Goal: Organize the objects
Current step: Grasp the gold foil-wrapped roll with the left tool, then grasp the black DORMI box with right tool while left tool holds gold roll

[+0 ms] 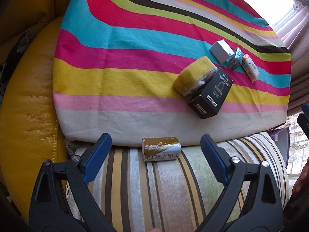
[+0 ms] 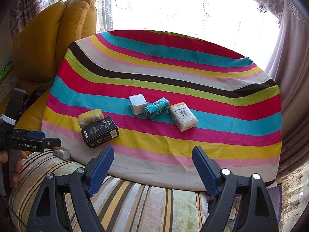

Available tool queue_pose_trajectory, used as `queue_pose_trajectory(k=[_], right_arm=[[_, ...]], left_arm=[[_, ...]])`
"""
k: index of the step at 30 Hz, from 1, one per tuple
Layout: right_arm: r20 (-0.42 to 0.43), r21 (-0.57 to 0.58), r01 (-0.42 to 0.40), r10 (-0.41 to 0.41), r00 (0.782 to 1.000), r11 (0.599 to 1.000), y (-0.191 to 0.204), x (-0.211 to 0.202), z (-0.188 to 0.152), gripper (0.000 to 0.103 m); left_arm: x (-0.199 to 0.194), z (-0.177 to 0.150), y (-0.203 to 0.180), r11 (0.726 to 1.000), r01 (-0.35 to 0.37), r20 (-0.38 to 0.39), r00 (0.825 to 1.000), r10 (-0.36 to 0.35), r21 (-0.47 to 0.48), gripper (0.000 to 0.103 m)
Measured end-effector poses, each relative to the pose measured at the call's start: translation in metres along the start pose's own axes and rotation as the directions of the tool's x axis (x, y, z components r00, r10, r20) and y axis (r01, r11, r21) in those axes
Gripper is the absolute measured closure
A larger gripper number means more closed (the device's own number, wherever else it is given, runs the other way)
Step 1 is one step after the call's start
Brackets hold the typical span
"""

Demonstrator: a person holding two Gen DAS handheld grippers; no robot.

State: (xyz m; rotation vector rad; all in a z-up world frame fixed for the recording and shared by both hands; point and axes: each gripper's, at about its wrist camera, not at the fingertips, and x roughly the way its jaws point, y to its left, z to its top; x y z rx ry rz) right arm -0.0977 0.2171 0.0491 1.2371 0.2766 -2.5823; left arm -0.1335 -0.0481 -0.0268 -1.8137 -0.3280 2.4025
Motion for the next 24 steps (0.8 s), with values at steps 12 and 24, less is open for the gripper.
queue_pose_trajectory(k=[12,24], right_arm=[[-0.049,-0.126,-0.054,0.049,0.998,0.990,0.044,0.031,0.016,0.017],[-0.149,-0.251,-0.153,0.118,0.982,0.956,0.085,0.084,0.020,0.014]], left_arm=[[0.030,-0.008,-0.023,0.990,-0.081,-0.094,0.991,0.092,0.118,0.053],[-0.041,0.057,-0.012,0.990,-0.092,0.243,0.963,0.116,-0.110,0.053]])
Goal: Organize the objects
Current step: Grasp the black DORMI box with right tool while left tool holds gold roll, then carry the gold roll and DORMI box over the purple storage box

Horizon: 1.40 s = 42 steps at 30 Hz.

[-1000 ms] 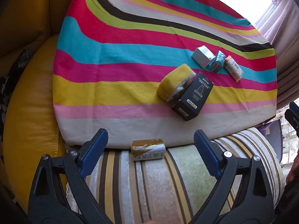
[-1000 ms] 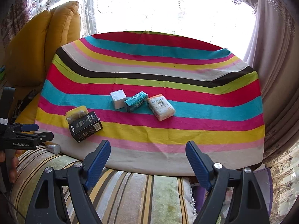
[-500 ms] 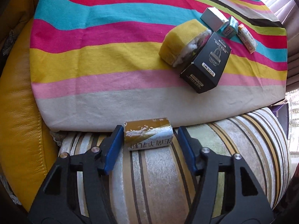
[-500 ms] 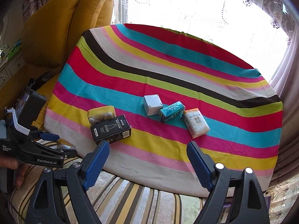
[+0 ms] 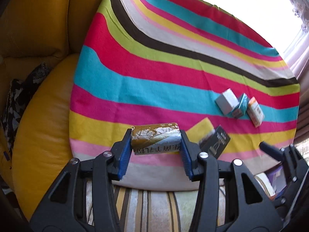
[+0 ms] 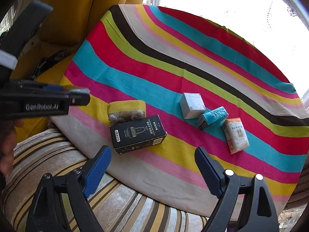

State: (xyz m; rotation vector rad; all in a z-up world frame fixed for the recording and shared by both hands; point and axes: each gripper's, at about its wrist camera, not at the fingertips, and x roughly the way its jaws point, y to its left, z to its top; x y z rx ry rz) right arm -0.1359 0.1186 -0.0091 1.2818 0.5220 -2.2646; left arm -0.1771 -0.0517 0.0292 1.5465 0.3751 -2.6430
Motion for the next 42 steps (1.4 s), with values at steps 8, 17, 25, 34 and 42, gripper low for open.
queue_pose_trajectory(k=[8,17,25,34,42], right_arm=[[-0.031,-0.076,-0.036,0.033,0.999,0.996,0.013,0.034,0.007,0.014],[-0.053,-0.102,-0.046,0.041,0.998,0.994,0.012,0.062,0.013,0.012],[-0.051,-0.101,-0.038,0.033,0.998,0.994,0.009,0.077,0.015,0.008],[-0.055,-0.082,-0.046,0.041,0.998,0.996,0.005,0.083,0.017,0.008],[0.006,-0.044,0.014,-0.013,1.000,0.999,0.001,0.063,0.010,0.013]], left_arm=[[0.018,-0.013,0.009,0.998,0.049,0.089,0.995,-0.045,-0.044,0.053],[0.024,-0.024,0.010,0.999,0.030,0.150,0.988,-0.024,-0.038,0.053],[0.031,-0.025,0.007,1.000,0.023,0.156,0.988,-0.019,-0.021,0.053],[0.032,-0.026,0.006,1.000,0.019,0.161,0.987,-0.016,-0.018,0.053],[0.024,-0.031,-0.005,1.000,-0.012,0.189,0.982,0.008,0.020,0.053]])
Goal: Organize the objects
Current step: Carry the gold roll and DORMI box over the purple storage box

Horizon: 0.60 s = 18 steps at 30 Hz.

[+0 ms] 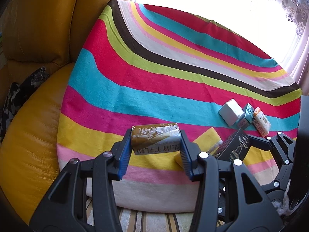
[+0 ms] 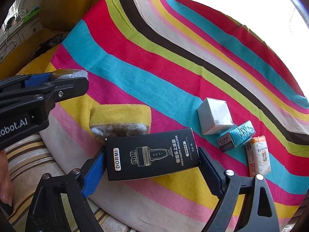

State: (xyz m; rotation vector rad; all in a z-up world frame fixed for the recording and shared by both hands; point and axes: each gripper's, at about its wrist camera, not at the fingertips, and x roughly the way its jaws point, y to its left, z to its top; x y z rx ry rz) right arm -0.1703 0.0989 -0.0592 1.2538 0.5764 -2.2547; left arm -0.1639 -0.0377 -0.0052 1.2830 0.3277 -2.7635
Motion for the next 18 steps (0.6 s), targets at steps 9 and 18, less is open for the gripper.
queue_pose_trajectory(k=[9,18], right_arm=[[0.044,0.121,0.096,-0.102,0.994,0.988,-0.028,-0.041,-0.027,0.013],[0.060,0.273,0.131,-0.153,0.986,0.953,-0.064,-0.086,-0.067,0.013]], left_arm=[[-0.021,-0.005,-0.034,0.996,0.017,0.018,1.000,-0.019,0.088,0.053],[-0.040,-0.016,-0.077,0.980,0.060,0.012,0.998,-0.063,0.189,0.053]])
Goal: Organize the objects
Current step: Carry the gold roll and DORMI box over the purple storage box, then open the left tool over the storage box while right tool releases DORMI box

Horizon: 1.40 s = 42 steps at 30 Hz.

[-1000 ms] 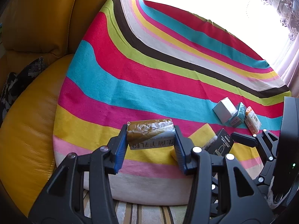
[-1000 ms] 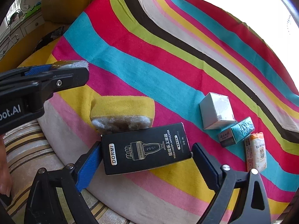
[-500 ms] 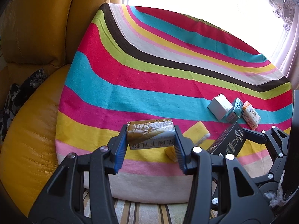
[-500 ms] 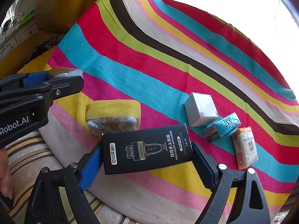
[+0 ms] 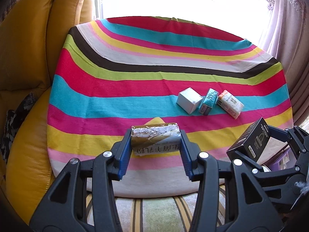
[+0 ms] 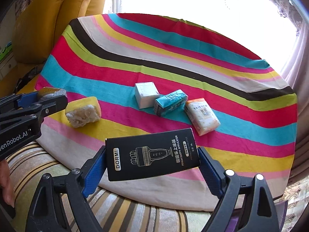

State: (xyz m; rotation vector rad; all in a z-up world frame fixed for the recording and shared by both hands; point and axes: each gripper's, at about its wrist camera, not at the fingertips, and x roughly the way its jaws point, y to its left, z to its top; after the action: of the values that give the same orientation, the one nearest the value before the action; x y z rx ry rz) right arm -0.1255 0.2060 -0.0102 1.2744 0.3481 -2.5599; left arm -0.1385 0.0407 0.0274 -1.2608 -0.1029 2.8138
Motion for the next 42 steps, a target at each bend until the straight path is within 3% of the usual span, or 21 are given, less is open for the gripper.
queue_pose_trajectory(k=[12,23,29,35,42], right_arm=[[0.023,0.133,0.081,-0.085,0.996,0.988,-0.064,-0.044,-0.038,0.013],[0.003,0.244,0.215,-0.222,0.975,0.946,-0.128,-0.082,-0.084,0.013],[-0.041,0.304,0.299,-0.301,0.953,0.905,-0.165,-0.097,-0.115,0.013],[-0.081,0.379,0.371,-0.369,0.926,0.848,-0.200,-0.113,-0.142,0.013],[-0.083,0.467,0.409,-0.422,0.903,0.784,-0.226,-0.131,-0.162,0.012]], left_arm=[[-0.010,-0.004,-0.081,0.985,0.088,-0.023,0.996,-0.085,0.152,0.053],[-0.013,-0.009,-0.156,0.940,0.218,-0.085,0.976,-0.202,0.262,0.053],[-0.016,-0.017,-0.209,0.884,0.315,-0.144,0.949,-0.282,0.347,0.053],[-0.023,-0.028,-0.260,0.794,0.433,-0.211,0.902,-0.378,0.428,0.053],[-0.028,-0.040,-0.304,0.688,0.554,-0.299,0.833,-0.466,0.469,0.051]])
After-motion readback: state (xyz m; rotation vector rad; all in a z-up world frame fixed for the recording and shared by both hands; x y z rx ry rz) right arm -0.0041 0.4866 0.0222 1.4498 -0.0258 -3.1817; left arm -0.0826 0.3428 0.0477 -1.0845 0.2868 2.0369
